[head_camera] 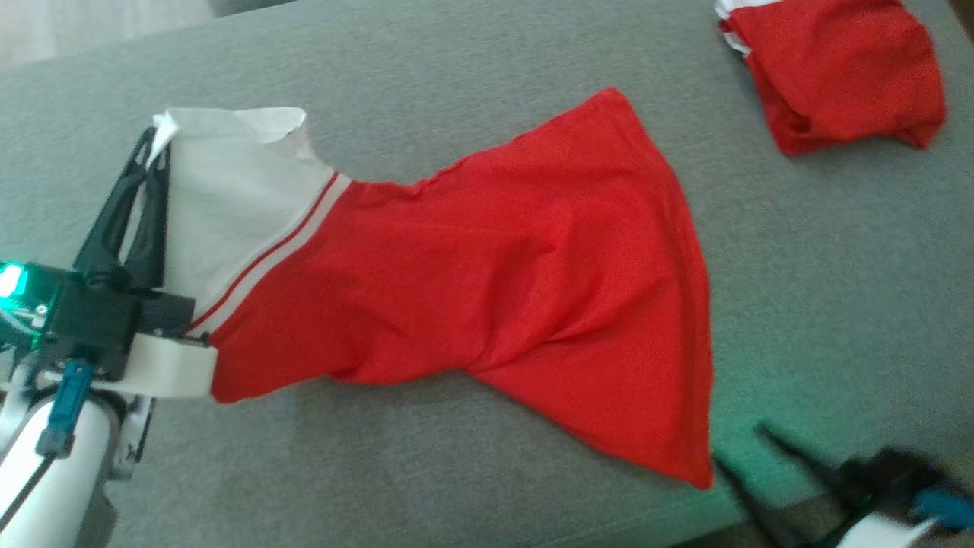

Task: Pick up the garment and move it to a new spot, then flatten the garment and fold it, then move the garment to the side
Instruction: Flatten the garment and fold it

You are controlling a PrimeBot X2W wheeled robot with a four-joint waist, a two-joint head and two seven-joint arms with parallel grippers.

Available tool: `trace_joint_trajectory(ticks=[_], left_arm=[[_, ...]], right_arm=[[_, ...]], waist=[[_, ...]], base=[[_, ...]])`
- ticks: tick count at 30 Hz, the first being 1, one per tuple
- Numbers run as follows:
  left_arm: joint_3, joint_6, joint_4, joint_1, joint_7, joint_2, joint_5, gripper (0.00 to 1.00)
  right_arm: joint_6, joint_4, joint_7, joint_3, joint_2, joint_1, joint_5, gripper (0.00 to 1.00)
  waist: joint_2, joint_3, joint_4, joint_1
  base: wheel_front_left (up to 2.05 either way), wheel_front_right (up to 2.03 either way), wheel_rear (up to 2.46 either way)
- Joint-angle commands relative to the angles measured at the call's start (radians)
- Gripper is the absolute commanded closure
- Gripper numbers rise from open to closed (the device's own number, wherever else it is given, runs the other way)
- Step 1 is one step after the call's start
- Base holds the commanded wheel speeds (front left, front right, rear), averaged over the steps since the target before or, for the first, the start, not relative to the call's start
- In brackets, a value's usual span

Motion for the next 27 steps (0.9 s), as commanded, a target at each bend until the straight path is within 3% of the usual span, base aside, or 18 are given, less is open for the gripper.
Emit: trace_joint_trajectory(ticks=[1,6,10,20,27], left_arm=[[0.039,0.005,-0.026,-0.062,-0.008,0.024,0.001,1.00],[0.016,0.006,-0.016,-0.081,-0.008,0.010,0.010,1.00],[-0.003,0.001,-0.014,-0.099,-0.011,-0.004,0.009,1.00],[-0.074,-0.042,-0.007,-0.205,-0.010,-0.037,0.026,1.00],[-0.118,-0.064,0.006,-0.259,-0.012,-0.062,0.038,1.00]], right_arm=[[-0.001,-0.062,0.010,-0.036,-0.051,0.005,0.017,0.00],[-0.001,-0.194,0.055,-0.197,-0.102,-0.051,0.002,0.00],[-0.001,-0.159,0.081,-0.239,-0.118,-0.210,-0.023,0.00],[-0.001,0.282,0.170,-0.013,-0.102,-0.768,-0.119,0.00],[-0.001,0.527,0.172,0.147,-0.092,-0.994,-0.124,0.00]], waist=[[0.0000,-0.003,0.018,-0.0001],[0.0000,-0.001,0.059,-0.0001],[0.0000,0.024,0.095,-0.0001],[0.0000,0.122,0.198,-0.0001],[0.0000,0.170,0.241,-0.0001]], base=[[0.00,0.00,0.00],[0.00,0.00,0.00],[0.00,0.00,0.00],[0.00,0.00,0.00],[0.00,0.00,0.00]])
